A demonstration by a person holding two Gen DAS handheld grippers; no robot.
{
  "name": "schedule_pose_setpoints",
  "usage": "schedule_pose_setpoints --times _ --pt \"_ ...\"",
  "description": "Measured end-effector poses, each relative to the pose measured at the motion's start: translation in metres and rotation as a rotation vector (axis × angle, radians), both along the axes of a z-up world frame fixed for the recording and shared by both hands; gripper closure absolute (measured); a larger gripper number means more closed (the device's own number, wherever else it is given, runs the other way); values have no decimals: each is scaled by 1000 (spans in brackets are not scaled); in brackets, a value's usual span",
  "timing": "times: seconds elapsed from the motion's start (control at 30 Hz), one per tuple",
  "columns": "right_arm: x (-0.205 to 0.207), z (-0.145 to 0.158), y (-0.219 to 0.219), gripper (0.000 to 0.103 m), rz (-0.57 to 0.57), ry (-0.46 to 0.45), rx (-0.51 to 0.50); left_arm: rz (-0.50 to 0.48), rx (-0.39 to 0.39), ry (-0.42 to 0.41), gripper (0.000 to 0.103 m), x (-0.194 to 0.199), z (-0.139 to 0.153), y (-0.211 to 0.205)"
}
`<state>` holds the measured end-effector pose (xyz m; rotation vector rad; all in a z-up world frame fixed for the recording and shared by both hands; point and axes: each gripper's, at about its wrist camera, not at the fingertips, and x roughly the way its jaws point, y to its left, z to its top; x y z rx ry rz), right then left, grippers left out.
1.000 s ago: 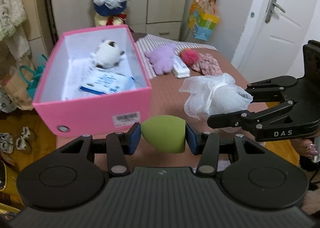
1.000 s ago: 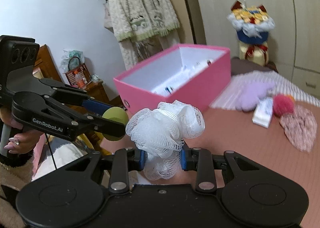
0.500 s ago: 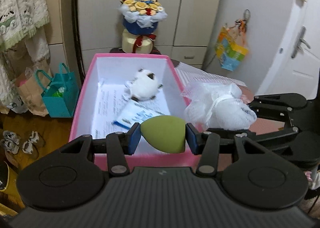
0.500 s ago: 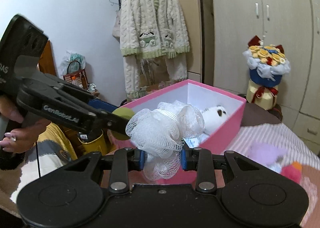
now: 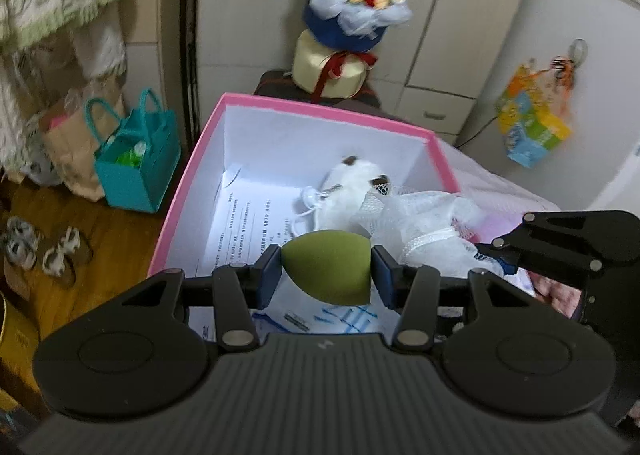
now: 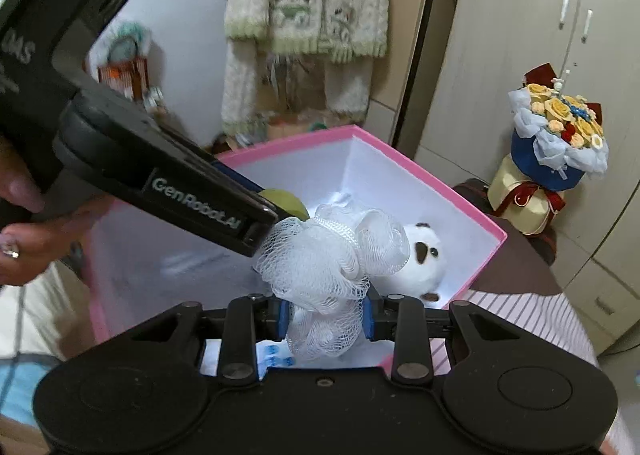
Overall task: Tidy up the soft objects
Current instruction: 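Carry the sponge with the left gripper to the box while the right carries the puff, then open the left gripper over the box while the right releases the bath puff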
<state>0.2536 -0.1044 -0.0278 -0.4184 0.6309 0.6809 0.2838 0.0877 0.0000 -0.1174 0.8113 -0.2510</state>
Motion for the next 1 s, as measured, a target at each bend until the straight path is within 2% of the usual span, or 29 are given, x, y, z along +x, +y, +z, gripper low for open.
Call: schedule_pose_setpoints --times 0.13,0.23,0.3,0.4,0.47,0.53,0.6,0.77,1.0 --pt "23 -10 14 63 3 23 -79 31 17 55 55 22 -11 -2" --pt "30 -18 23 61 8 25 -125 47 -21 124 55 34 -18 3" --pt "31 -21 27 57 15 16 -147 66 -37 132 55 36 -20 6" --pt "31 -21 26 41 5 -2 -150 95 -60 118 47 33 -17 11" --pt "30 -18 22 31 3 -7 -123 72 -54 99 41 29 -13 11" --pt "25 -12 14 30 11 -7 -76 53 -37 64 32 22 -8 8" --pt "18 -2 1 29 33 18 20 48 -19 20 24 12 -1 7" --pt "-10 18 -34 27 10 45 175 20 -7 -83 23 -24 20 11" --pt "-48 34 -78 27 -51 46 256 -84 36 -176 23 -81 50 12"
